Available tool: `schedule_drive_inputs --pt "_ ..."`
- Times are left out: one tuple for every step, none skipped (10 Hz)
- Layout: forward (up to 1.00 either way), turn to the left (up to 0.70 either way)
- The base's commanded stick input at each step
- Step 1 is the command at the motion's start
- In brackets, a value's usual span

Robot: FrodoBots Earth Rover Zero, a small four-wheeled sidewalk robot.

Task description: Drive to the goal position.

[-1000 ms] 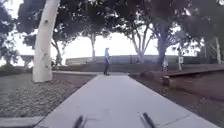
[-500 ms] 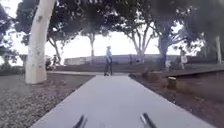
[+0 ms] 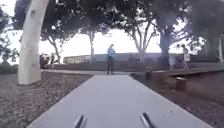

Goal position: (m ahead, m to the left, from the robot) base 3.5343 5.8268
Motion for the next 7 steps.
schedule_drive_inputs --pt "0.98 0.00" --pt "0.98 0.00" --pt "0.98 0.00" --pt "0.98 0.00" --pt "0.98 0.00" --pt "0.98 0.00" --pt "0.62 0.00"
